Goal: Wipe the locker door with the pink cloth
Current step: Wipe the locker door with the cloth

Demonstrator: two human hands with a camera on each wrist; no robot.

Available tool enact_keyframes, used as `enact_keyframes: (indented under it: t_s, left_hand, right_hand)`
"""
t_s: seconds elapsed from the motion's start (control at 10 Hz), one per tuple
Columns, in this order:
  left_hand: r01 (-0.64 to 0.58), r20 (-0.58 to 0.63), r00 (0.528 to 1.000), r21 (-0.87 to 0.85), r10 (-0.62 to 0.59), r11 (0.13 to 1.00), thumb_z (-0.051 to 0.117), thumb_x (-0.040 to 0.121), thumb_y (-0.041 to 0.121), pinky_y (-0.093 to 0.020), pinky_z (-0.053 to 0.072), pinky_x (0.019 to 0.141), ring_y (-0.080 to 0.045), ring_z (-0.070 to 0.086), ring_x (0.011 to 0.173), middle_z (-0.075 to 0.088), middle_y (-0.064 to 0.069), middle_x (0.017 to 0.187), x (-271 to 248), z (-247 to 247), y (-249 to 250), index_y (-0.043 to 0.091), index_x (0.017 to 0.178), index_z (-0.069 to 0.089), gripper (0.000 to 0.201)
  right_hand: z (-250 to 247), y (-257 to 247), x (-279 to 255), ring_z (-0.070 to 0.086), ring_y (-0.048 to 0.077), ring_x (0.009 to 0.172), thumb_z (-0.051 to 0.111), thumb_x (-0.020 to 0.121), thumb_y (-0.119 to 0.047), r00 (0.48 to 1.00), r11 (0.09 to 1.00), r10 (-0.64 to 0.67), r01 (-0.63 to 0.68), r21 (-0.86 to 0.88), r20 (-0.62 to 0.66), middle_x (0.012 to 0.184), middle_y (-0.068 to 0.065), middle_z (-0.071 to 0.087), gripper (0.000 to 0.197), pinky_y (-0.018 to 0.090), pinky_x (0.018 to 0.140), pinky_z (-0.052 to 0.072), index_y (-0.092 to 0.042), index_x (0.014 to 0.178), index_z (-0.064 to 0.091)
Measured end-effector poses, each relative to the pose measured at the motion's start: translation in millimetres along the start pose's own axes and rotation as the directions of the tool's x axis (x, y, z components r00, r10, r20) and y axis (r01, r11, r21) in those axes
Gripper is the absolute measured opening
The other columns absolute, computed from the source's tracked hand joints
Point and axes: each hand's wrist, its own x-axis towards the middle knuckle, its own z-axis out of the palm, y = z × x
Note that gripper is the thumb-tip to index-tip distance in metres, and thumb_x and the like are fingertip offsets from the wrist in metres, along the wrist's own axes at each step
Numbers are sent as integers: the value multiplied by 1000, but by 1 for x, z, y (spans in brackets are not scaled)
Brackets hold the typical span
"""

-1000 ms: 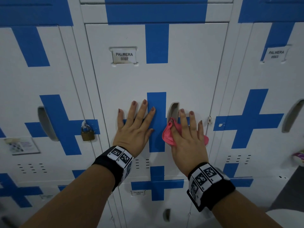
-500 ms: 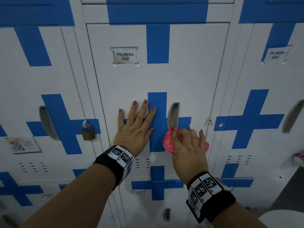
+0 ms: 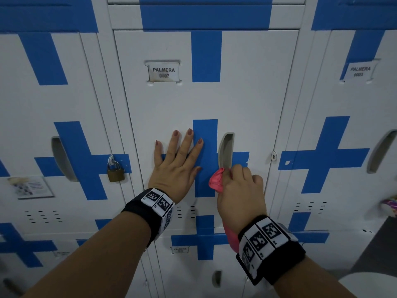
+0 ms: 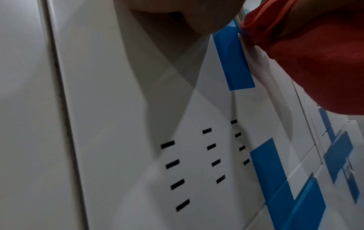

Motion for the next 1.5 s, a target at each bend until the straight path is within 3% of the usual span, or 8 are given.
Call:
enact_keyframes:
  t_s: [0.4,0.5,0.6,0.7,0.8,1.0,1.2,1.5]
  left_hand:
    - [0,-6,1000,-5,0,1000,33,94,45,-55,-8,111,-26,-15,144,-20,-1,156,0,1,0,23,150,-1,69]
    - [2,-5,1000,-7,-2,1000,32,94,45,-55,-7,111,-26,-16,144,-21,-1,156,0,0,0,23,150,-2,69]
    - [4,-7,1000,-15,-5,1000,31,94,45,-55,-7,111,-25,-16,144,-21,0,156,0,0,0,24,150,-3,69]
    - [6,-4,1000,-7,-7,1000,31,93,46,-55,-8,111,-25,-17,144,-21,0,156,1,0,1,24,150,-3,69]
    - [8,-4,1000,-5,-8,1000,31,93,46,-54,-9,111,-25,-18,143,-22,1,155,0,0,1,24,150,-1,69]
    - [10,-2,1000,0,-10,1000,29,93,46,-53,-13,112,-24,-18,143,-22,0,155,1,0,1,24,149,-5,70]
    - [10,11,1000,5,-10,1000,29,93,47,-53,-14,111,-25,-17,144,-21,0,156,0,0,1,24,150,-4,69]
    - [6,-7,1000,-7,-6,1000,29,94,47,-54,-11,112,-25,-16,144,-20,0,156,0,0,0,24,150,-4,69]
  right_hand:
    - [2,-6,1,52,27,77,56,76,-14,984,936,132,-164,311,120,83,10,51,21,36,65,44,-5,94,63]
    - [-2,0,3,50,19,74,39,83,-20,976,833,112,-195,517,188,81,7,50,26,33,66,44,-11,87,62]
    - [-11,11,6,56,16,63,46,95,-26,890,390,203,-456,800,408,68,14,60,31,37,61,49,-14,73,64]
    - [-13,14,6,60,21,68,49,94,-31,865,263,264,-491,830,428,80,14,62,25,33,65,51,-19,75,59]
    - [-22,7,7,57,15,71,45,96,-27,892,342,357,-400,851,275,81,6,59,18,23,64,48,-19,85,57]
    - [-46,3,21,53,0,69,53,92,-20,775,144,622,-257,956,114,81,-8,54,12,19,66,47,-28,87,47]
    - [-37,-8,34,47,-4,101,49,91,-15,901,584,391,-83,808,-190,113,-4,51,27,7,88,39,-16,117,55]
    - [-19,3,27,46,31,114,51,86,-19,963,927,113,-13,374,-245,128,14,48,49,46,94,43,-13,135,48]
